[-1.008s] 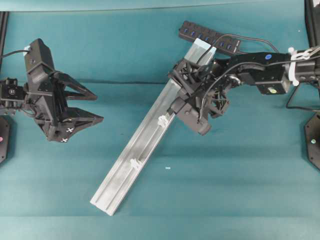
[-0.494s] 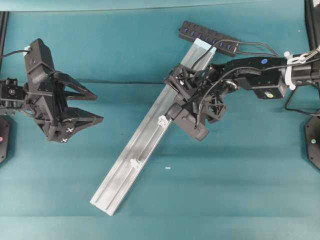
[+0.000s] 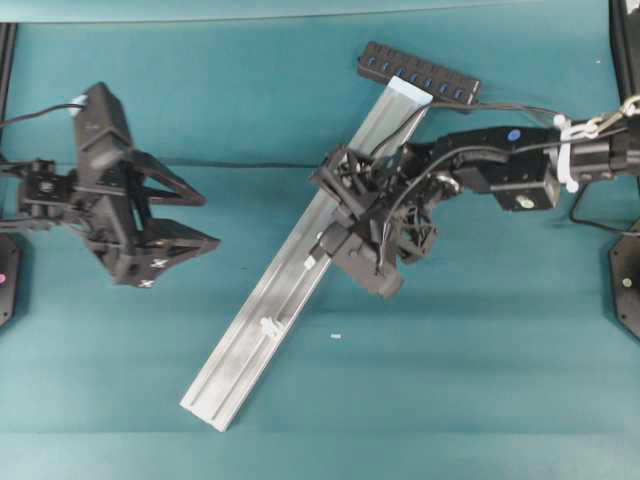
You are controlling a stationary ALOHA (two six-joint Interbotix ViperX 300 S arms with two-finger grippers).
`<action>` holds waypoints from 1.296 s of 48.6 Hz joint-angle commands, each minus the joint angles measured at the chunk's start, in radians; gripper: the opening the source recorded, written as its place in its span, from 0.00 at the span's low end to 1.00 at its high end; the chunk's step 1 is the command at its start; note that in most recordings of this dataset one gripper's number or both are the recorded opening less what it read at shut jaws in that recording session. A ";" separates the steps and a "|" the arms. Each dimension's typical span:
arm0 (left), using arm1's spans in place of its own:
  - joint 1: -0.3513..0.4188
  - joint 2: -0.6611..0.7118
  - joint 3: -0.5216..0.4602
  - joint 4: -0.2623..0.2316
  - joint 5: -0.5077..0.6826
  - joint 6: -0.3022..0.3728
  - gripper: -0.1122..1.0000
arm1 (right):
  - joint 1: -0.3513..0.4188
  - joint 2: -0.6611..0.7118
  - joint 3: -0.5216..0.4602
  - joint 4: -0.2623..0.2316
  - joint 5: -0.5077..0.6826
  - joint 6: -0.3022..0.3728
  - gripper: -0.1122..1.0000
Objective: Pass the USB cable through three rings with both arms.
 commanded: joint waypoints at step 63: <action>-0.026 0.597 -0.268 0.006 -0.299 -0.155 0.91 | -0.012 0.002 0.000 0.005 -0.035 0.008 0.16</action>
